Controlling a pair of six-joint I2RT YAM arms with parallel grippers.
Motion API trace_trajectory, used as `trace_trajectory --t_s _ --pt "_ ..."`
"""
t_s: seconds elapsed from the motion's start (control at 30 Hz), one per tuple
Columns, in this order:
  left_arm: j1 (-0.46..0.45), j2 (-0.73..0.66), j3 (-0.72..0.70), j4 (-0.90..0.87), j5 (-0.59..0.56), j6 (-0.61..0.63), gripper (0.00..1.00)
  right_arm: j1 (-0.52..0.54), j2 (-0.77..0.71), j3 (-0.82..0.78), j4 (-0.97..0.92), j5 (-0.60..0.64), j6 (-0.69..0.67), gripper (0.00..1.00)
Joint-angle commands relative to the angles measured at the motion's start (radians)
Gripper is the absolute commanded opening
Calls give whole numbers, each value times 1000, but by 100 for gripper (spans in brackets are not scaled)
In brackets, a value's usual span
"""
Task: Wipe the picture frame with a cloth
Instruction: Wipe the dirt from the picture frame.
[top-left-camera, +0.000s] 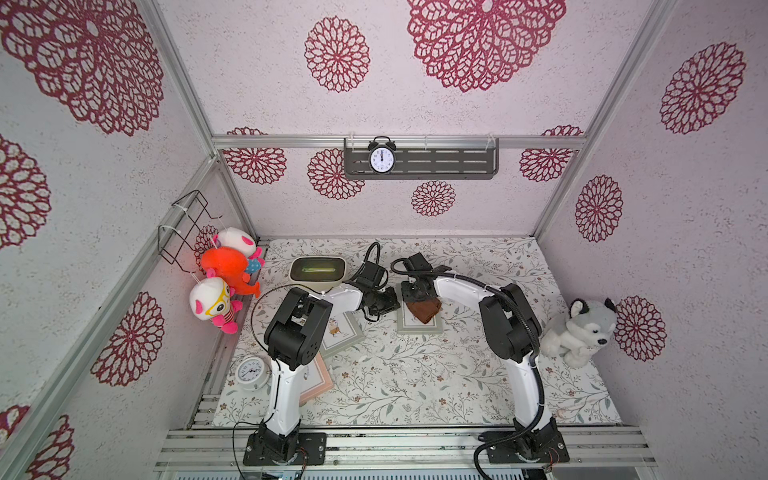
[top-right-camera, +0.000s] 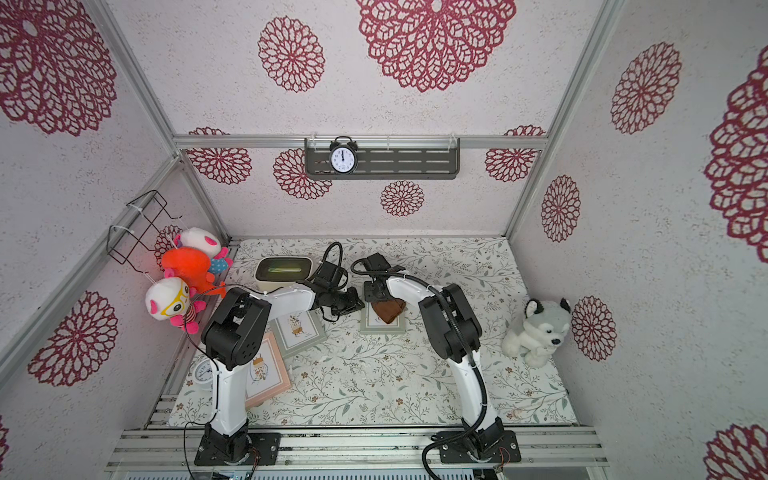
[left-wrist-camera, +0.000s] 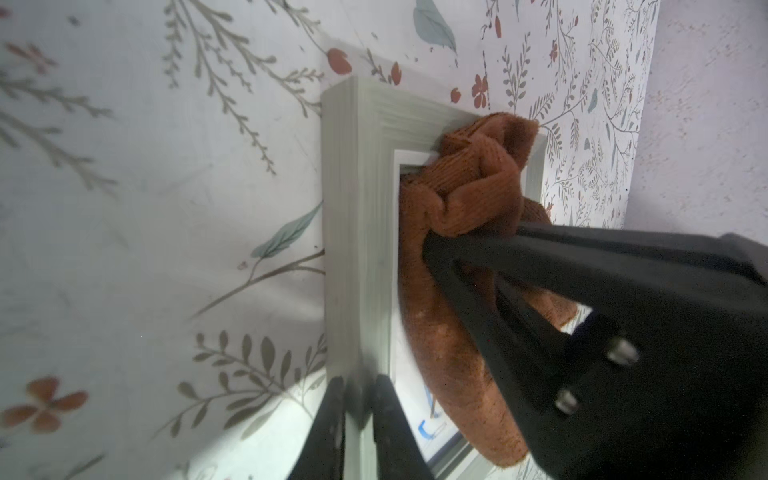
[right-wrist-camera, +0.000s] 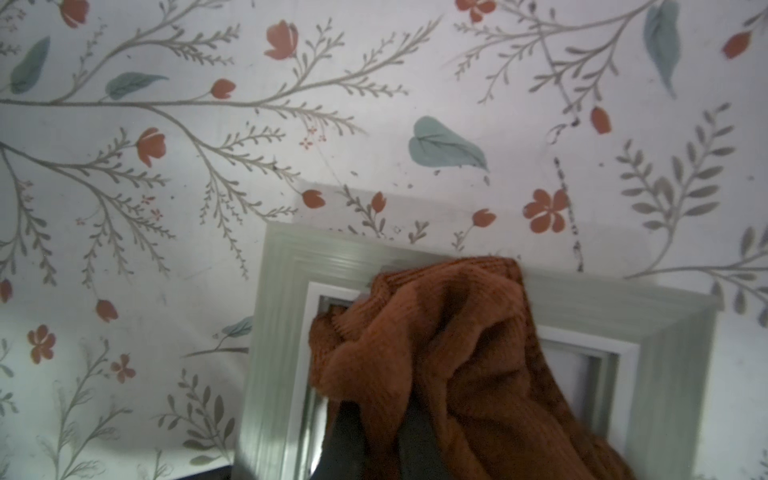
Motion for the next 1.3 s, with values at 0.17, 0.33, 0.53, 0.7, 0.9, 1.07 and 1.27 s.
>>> trace_trajectory --t_s 0.17,0.33,0.53,0.7,0.9,1.07,1.27 --pt "-6 94 -30 -149 -68 10 15 40 3 -84 -103 -74 -69 0" --pt "-4 88 -34 -154 -75 14 15 14 23 -91 -102 -61 -46 0" --pt "-5 86 -46 -145 -71 13 16 -57 10 -67 -179 143 -53 0" --pt "-4 94 -34 -147 -69 10 15 55 42 -30 -94 -163 -124 0" --pt "-4 90 -41 -148 -72 12 16 -66 7 -117 -153 55 -98 0" --pt "-4 91 -38 -147 -69 12 15 -47 -22 -118 -154 43 -115 0" --pt "-4 95 -27 -158 -75 11 15 46 45 -41 -75 -179 -74 0"
